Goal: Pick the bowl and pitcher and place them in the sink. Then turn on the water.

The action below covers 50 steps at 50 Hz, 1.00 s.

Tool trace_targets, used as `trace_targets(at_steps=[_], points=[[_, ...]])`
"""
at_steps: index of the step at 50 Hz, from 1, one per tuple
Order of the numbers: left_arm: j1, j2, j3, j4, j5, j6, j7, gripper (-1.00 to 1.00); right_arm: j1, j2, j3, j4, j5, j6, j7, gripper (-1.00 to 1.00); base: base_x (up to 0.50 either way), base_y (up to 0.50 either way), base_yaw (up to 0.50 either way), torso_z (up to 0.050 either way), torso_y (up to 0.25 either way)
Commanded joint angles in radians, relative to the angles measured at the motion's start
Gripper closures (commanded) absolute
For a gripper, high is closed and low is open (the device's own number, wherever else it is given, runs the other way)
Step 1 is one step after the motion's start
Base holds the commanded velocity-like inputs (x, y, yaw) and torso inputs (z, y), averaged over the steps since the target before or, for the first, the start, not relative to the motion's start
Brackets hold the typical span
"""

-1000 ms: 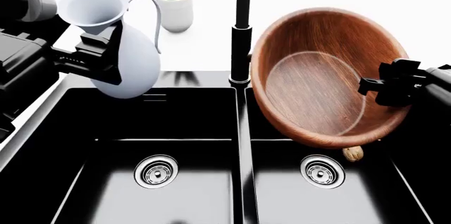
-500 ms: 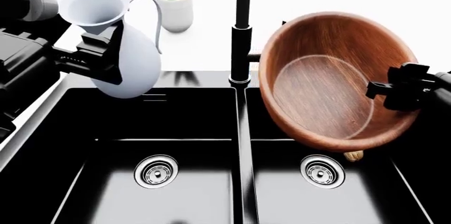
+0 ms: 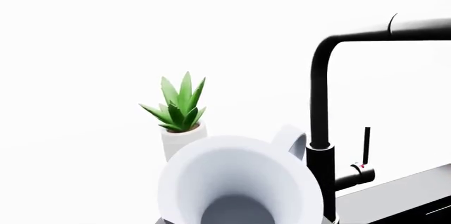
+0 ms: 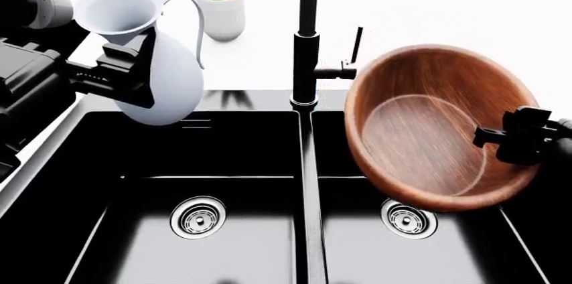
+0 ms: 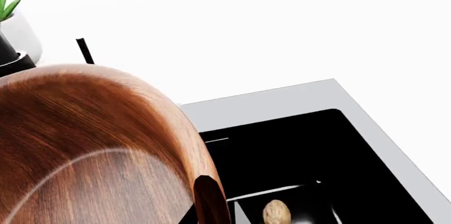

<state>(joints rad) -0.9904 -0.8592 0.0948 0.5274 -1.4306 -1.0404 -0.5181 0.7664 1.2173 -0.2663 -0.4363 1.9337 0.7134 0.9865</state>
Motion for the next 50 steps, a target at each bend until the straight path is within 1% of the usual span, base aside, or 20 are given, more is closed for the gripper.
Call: trace_targets(at_steps=[1, 10, 23, 50], points=[[0.001, -0.002, -0.006, -0.003, 0.004, 0.011, -0.007, 1.0, -0.072, -0.018, -0.007, 0.018, -0.048, -0.023, -0.03, 1.0, 0.0, 0.0, 0.0, 0.0, 0.0], [0.002, 0.0, -0.002, -0.005, 0.007, 0.014, -0.006, 1.0, -0.146, -0.037, -0.021, 0.042, -0.099, -0.048, -0.067, 1.0, 0.0, 0.0, 0.0, 0.0, 0.001], [0.006, -0.003, 0.0, -0.007, 0.012, 0.019, -0.002, 1.0, -0.198, -0.067, -0.052, 0.087, -0.153, -0.055, -0.099, 1.0, 0.0, 0.0, 0.0, 0.001, 0.001], [0.017, -0.006, 0.003, -0.01, 0.02, 0.031, 0.004, 1.0, -0.22, -0.149, -0.141, 0.2, -0.254, -0.021, -0.141, 1.0, 0.0, 0.0, 0.0, 0.0, 0.001]])
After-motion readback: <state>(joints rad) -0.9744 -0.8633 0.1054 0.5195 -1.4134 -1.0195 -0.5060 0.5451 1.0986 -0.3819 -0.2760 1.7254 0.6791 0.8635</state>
